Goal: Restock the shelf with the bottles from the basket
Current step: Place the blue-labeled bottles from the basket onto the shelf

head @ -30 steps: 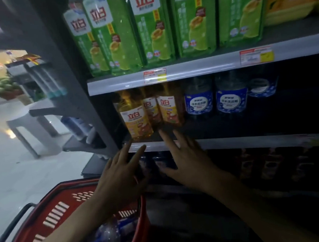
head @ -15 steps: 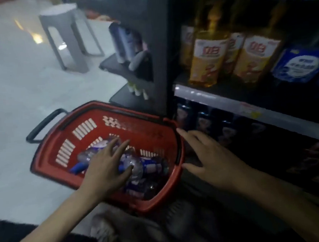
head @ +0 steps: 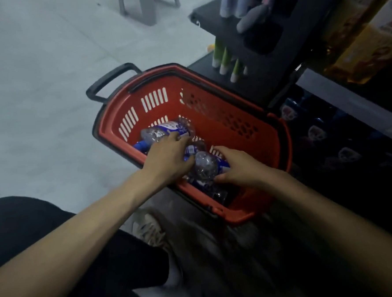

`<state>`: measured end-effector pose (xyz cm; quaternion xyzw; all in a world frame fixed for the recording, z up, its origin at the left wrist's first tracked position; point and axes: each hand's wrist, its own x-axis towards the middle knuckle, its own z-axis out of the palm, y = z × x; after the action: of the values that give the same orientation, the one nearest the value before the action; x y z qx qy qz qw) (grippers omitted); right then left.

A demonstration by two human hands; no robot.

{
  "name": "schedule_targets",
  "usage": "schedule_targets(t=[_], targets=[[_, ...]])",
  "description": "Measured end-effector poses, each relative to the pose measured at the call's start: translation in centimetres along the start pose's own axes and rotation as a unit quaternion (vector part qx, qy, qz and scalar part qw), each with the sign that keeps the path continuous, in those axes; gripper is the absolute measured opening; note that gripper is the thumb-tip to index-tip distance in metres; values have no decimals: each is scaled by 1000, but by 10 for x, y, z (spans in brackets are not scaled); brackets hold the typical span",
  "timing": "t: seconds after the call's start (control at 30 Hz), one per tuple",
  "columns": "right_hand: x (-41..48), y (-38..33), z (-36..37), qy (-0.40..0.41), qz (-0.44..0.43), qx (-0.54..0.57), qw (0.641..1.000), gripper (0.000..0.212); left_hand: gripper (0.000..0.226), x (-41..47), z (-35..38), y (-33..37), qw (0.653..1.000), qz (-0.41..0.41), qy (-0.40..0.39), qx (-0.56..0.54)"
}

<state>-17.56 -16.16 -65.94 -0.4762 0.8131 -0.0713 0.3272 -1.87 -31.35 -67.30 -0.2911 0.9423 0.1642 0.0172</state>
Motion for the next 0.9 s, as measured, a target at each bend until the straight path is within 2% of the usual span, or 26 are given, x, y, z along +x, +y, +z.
schedule_targets(t=[0.17, 0.3, 0.4, 0.5, 0.63, 0.9], targets=[[66, -1, 44, -22, 37, -89, 995, 108, 77, 2, 11, -6, 997, -20, 33, 71], [81, -8, 61, -23, 40, -169, 984, 107, 75, -1, 11, -4, 997, -23, 59, 49], [90, -11, 65, -13, 40, -199, 979, 118, 71, -2, 11, -2, 996, -42, 69, 32], [91, -9, 70, 11, 36, -194, 980, 114, 66, -4, 12, -1, 994, -68, 85, 30], [89, -5, 74, 65, 13, -170, 983, 83, 56, -4, 13, 0, 990, -100, 92, 28], [78, 11, 64, 136, 71, -51, 987, 92, 43, -8, 5, 4, 986, -105, 132, -5]])
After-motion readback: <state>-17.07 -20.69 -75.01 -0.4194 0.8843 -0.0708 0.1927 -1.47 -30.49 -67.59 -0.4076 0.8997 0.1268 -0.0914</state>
